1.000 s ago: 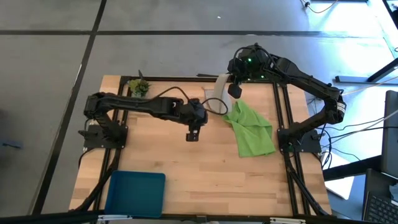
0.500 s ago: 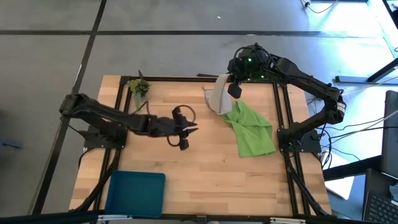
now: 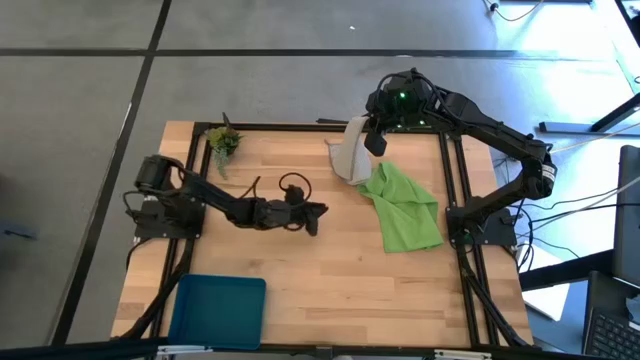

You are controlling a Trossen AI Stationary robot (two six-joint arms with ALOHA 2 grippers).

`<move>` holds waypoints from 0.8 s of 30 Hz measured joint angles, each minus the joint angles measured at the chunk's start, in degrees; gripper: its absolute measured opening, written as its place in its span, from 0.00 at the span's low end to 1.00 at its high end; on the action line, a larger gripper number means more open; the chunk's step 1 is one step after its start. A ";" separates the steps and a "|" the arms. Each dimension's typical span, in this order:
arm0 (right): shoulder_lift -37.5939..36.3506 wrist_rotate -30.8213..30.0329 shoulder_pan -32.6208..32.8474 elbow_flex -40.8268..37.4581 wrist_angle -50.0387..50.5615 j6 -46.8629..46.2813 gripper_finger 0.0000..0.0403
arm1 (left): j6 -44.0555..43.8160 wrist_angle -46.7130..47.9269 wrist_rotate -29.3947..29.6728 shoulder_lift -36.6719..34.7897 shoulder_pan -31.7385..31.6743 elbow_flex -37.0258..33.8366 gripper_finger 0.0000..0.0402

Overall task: Fold microfiber towels
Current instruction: Fold the gray microfiber cloth

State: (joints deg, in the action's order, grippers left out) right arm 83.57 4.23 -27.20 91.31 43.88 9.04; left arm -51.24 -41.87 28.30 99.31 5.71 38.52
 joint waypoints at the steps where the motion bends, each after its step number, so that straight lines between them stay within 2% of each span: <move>1: 0.00 0.00 0.00 0.00 0.00 -0.09 0.01 | -3.61 -0.77 0.39 0.71 -0.75 -0.06 0.18; 5: 0.00 0.01 0.00 0.00 0.01 -0.21 0.01 | -14.69 -1.85 0.52 2.78 -3.58 -0.06 0.18; 8: 0.00 0.02 0.00 0.00 0.00 -0.22 0.01 | -16.17 -1.16 0.46 3.71 -5.60 -0.11 0.18; 10: 0.00 0.02 0.00 0.00 0.02 -0.22 0.01 | -14.12 -1.72 0.46 3.60 -6.90 -0.06 0.18; 13: 0.00 0.02 0.00 0.00 -0.14 -0.22 0.01 | -2.15 -1.29 -0.86 3.58 -8.46 0.82 0.18; 17: 0.00 0.20 0.00 0.00 -0.91 -0.25 0.01 | 14.74 2.83 -4.37 3.52 -9.41 5.69 0.18; 20: 0.00 0.48 0.00 0.00 -0.92 -0.42 0.01 | 27.80 7.78 -4.08 3.56 -9.07 9.34 0.18; 24: 0.00 0.52 0.00 0.00 -0.94 -1.32 0.01 | 39.77 8.28 -2.73 3.56 -7.64 11.17 0.18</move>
State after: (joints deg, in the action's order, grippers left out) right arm 83.57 4.75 -27.20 91.31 42.94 7.72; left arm -11.47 -33.59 25.57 102.87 -1.93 49.69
